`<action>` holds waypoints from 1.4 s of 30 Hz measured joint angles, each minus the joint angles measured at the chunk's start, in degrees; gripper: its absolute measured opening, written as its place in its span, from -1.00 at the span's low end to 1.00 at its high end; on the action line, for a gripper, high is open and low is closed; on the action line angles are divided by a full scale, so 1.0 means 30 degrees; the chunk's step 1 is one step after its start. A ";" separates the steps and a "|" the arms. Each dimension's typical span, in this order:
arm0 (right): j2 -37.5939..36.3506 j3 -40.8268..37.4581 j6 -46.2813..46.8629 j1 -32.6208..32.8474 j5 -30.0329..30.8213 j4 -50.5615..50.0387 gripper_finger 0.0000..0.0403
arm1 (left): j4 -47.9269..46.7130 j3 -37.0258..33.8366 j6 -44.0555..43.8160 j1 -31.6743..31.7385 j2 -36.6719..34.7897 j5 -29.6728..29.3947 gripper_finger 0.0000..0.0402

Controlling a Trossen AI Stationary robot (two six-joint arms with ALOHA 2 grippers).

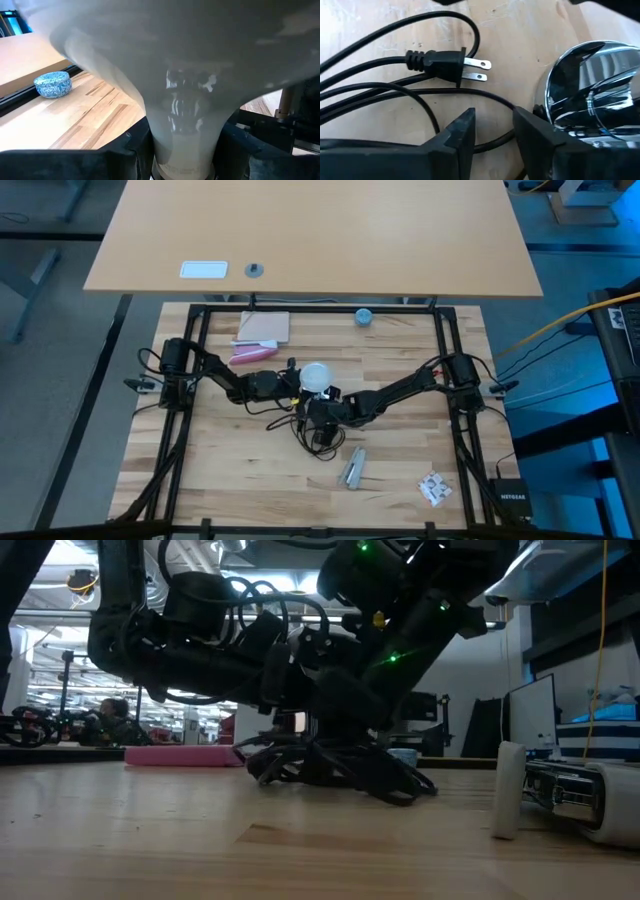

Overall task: Screw lightbulb
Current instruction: Remove the lightbulb from the lamp

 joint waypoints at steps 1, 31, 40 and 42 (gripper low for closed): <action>-0.0089 0.0000 -0.0013 0.0022 -0.0130 -0.0060 -0.31 | 0.0009 0.0000 -0.0014 0.0000 0.0000 -0.0001 -0.26; -0.2735 0.0000 -0.2166 0.1598 -0.1097 -0.5762 -0.54 | 0.0221 0.0022 -0.1638 -0.0059 -0.0036 0.0871 -0.26; -0.0273 0.0000 -0.2141 0.1568 -0.0377 0.2003 -0.54 | 0.0273 0.0030 -0.2019 -0.0146 -0.0044 0.1336 -0.26; -0.0021 0.0000 -0.2141 0.1576 -0.0211 0.3049 -0.54 | 0.0278 0.0036 -0.2017 -0.0146 -0.0044 0.1369 -0.26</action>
